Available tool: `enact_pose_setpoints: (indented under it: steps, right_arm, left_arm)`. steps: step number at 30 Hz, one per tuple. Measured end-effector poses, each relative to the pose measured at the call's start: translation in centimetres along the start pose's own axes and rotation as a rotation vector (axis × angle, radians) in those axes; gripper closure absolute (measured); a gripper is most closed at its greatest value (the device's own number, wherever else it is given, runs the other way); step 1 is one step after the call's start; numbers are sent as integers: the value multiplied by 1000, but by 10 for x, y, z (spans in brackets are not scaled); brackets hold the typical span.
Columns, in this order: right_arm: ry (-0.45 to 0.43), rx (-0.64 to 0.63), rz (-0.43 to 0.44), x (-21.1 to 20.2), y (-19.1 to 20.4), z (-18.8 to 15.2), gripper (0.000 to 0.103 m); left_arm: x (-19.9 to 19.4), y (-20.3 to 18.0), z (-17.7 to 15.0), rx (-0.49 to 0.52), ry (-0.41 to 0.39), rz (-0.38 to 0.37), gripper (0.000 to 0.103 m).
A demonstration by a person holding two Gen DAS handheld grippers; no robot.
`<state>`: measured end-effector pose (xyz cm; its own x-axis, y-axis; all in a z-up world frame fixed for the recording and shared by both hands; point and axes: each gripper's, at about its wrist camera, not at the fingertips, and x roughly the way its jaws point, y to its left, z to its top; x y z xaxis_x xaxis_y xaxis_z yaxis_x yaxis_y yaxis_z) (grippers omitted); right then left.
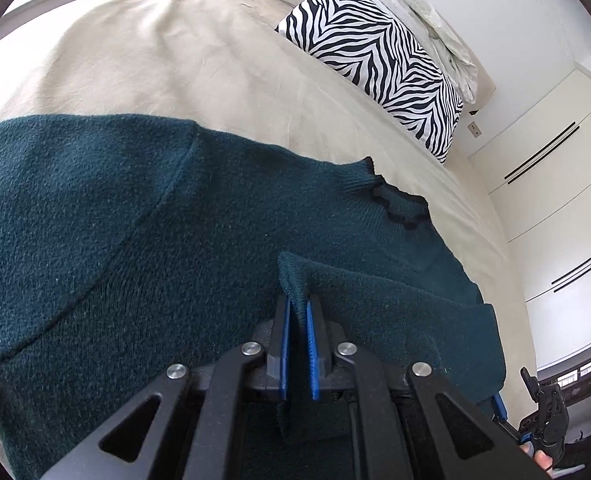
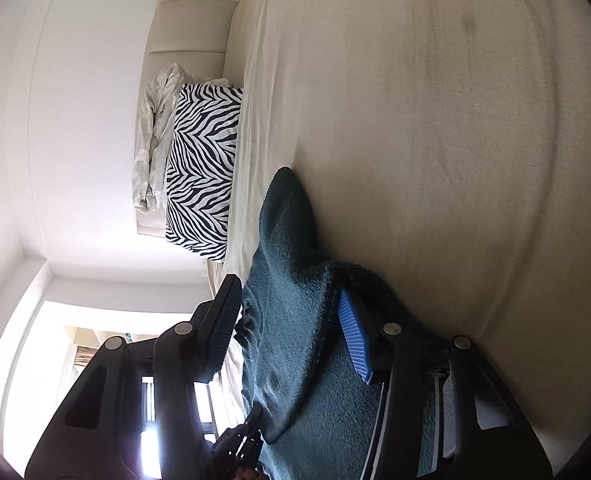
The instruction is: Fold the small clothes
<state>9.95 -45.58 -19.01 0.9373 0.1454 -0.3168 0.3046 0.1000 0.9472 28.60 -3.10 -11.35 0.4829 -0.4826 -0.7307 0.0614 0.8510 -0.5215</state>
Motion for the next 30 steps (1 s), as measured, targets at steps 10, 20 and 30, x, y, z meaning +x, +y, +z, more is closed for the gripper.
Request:
enact_pose_setpoints:
  steps: [10, 20, 30]
  right_arm:
    - [56, -229, -83, -4, 73, 0, 52]
    - [163, -314, -173, 90, 46, 21, 101]
    - [78, -393, -171, 10, 72, -20, 41]
  left_arm:
    - [3, 3, -7, 30, -14, 8, 91]
    - [-2, 5, -9, 43, -33, -16, 86]
    - [-167, 132, -15, -250, -296, -7, 40]
